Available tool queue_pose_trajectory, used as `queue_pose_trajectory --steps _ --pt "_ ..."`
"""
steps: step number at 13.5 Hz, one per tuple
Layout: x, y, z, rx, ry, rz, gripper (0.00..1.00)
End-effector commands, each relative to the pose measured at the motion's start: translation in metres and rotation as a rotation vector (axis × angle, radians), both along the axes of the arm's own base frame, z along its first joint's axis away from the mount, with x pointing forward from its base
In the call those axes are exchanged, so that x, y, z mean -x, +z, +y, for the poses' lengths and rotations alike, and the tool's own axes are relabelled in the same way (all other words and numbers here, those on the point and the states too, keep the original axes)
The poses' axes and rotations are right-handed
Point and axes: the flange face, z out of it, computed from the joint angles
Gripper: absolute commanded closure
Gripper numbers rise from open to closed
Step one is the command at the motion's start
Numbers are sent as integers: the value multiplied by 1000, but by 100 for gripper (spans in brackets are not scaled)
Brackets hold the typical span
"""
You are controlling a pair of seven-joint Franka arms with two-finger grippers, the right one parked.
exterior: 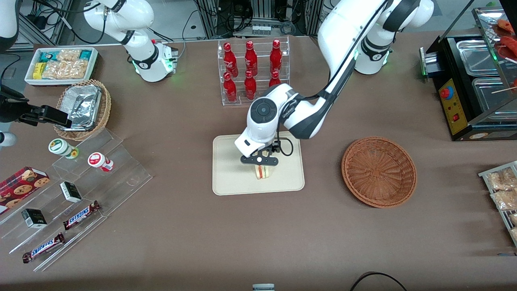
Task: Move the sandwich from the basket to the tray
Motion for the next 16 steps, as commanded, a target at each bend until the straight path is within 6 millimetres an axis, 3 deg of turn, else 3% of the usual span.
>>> queue_pose_trajectory --steps 1,3,6,8,10,12,16 --pt "-12 76 34 -2 86 -51 0" --pt "-20 117 64 -14 158 -48 0" --pt "-38 181 144 -62 233 -31 0" --pt "-43 212 197 -78 213 -27 0" --pt "-51 233 249 -91 186 -18 0" --pt "-54 246 284 -100 157 -6 0" --pt "-41 251 359 -112 73 -1 0"
